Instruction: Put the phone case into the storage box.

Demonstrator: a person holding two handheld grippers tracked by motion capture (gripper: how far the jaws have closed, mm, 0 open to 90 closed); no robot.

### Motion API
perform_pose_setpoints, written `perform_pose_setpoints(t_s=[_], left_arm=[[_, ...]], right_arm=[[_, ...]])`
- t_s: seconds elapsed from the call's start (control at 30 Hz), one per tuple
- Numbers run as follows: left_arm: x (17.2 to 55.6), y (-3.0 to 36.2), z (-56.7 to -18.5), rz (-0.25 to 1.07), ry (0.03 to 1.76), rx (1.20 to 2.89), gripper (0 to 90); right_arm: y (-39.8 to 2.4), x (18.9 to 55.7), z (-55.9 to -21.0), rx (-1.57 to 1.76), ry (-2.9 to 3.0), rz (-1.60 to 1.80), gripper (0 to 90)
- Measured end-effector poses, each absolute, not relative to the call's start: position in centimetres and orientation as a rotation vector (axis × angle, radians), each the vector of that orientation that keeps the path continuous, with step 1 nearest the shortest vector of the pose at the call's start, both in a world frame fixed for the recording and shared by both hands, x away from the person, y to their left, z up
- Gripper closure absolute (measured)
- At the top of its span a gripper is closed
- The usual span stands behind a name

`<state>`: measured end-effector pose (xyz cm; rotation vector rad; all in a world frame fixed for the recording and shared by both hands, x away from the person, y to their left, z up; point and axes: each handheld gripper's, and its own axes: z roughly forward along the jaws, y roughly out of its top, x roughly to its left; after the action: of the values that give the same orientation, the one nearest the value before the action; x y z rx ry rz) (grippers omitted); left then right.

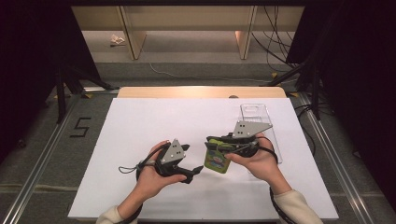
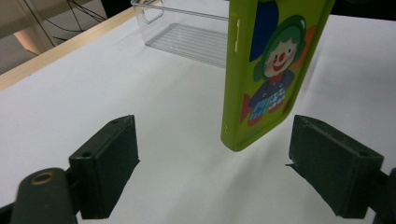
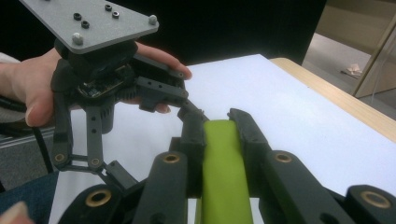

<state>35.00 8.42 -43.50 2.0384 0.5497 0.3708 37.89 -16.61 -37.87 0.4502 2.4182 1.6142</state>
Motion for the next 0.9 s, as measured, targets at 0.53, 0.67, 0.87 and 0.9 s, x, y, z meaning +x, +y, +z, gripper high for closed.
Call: perform_pose_setpoints(t_s=[0.53,0.67,0.87,0.9], left_arm=[[35.0,8.6,-44.3,0.277,0.468,2.157,16.9],[35.0,8.5,-44.4,0.267,0.454,2.162,17.6],[34.8,8.0,-44.7,0.259,0.434,2.16,19.3],[34.8,8.0,-44.7,0.259,0.434,2.16,19.8]], right_arm=[[-16.0,37.7,-38.2,0.405,2.459,1.609,77.5],[-15.6,37.6,-38.2,0.395,2.466,1.617,77.5],[-15.1,37.3,-38.3,0.379,2.479,1.64,77.5],[-15.1,37.3,-38.3,0.379,2.479,1.64,77.5]])
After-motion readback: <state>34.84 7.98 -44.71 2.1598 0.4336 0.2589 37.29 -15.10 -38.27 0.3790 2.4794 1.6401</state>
